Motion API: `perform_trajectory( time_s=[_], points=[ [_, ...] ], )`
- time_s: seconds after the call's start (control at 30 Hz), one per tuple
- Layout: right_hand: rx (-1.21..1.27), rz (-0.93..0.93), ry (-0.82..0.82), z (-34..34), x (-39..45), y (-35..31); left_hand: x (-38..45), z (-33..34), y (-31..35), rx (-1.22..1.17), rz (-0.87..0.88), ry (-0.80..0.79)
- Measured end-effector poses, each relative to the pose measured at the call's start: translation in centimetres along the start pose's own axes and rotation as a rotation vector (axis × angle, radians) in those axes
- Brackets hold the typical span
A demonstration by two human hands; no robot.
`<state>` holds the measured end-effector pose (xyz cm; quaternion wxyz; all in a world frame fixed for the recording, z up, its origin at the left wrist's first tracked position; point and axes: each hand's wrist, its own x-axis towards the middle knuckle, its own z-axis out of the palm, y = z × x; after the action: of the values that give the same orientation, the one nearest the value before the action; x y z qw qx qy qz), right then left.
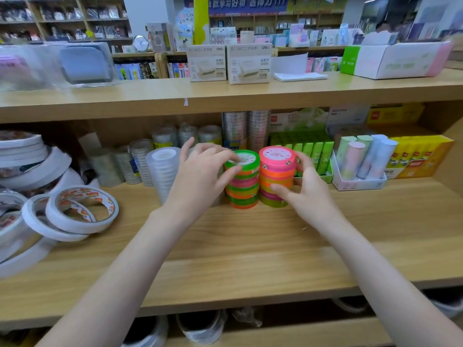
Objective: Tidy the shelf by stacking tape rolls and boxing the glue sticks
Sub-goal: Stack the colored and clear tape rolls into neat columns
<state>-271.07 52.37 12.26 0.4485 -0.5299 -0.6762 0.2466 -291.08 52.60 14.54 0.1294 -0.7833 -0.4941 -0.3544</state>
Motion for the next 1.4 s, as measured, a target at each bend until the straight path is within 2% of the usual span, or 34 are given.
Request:
perform_trajectory(
  time_s=[0.2,0.37,0.83,1.03,1.23,1.4],
  points=[
    [-0.100,-0.079,0.001,0.3,-0.3,0.7,-1.5,1.0,0.7,0.097,0.054,0.102],
    [-0.104,-0.127,0.016,0.2,-0.4,0.7,-3.2,2.3,0.3,0.324,0.159,0.006],
    [-0.131,-0.120,0.001,2.5,0.1,-0.7,-2.4,2.1,-3.6,0.395,0.181,0.025],
    [-0.172,-0.138,0.041,3.2,0.9,0.0,-2.1,2.8,-3.1,0.446,0.140,0.062],
    [-0.117,-0.041,0.022,2.9,1.5,0.5,-2.0,3.2,-2.8,0.485,0.112,0.097],
    [-0.131,-0.046,0.013,3.1,1.4,0.9,-1.9,3.5,-2.8,0.514,0.101,0.096]
  ],
)
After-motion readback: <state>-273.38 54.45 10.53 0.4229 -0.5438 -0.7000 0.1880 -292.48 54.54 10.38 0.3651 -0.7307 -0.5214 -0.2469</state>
